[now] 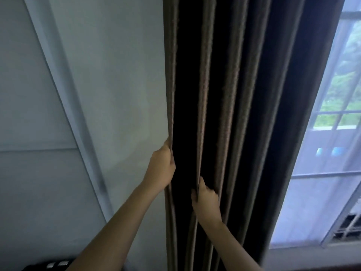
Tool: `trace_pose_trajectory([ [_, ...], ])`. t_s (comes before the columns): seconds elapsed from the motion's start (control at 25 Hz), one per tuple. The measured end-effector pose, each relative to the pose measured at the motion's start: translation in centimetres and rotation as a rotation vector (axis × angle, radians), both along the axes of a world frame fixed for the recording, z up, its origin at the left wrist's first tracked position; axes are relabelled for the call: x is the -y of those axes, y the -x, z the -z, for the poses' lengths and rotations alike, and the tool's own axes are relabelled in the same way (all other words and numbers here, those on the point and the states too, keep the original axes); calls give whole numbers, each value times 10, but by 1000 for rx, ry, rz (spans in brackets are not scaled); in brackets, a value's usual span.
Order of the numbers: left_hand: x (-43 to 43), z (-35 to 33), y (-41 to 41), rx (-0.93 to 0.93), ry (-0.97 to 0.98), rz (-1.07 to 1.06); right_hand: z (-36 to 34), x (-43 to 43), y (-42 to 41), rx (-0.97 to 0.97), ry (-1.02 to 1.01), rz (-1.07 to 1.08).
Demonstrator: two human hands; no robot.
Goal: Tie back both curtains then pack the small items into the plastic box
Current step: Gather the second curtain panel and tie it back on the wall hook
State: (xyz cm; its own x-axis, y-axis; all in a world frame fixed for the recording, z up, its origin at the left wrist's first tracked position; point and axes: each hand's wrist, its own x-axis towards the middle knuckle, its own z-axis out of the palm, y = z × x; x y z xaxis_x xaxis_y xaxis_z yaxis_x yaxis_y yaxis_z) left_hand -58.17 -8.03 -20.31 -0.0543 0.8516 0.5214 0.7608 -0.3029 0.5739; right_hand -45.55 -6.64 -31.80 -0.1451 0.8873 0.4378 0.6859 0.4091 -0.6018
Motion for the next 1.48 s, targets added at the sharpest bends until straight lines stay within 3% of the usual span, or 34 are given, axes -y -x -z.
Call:
trace_pose_trajectory([
  [0.12,15,-2,4,-42,35,70,22,8,-7,-29,-21,-12],
  [0.32,-7,-4,7,-37,223,127,45,2,-15,147,138,-9],
  [0.6,-10,-5,-16,27,335,339,41,-1,-15,200,167,-59],
  [1.08,-7,-13,-38,57,423,368,38,-1,-20,226,192,-139],
  [1.16,-7,-16,-47,15,413,358,41,0,-18,221,179,-163],
  [1.32,-19,-6,-54,-165,249,244,54,24,-16,179,337,-349],
  [1.4,-24,-4,-49,-201,236,206,43,29,-28,119,163,-291],
  [1.48,-26,-7,-40,-232,264,212,6,16,-41,-116,-254,-69],
])
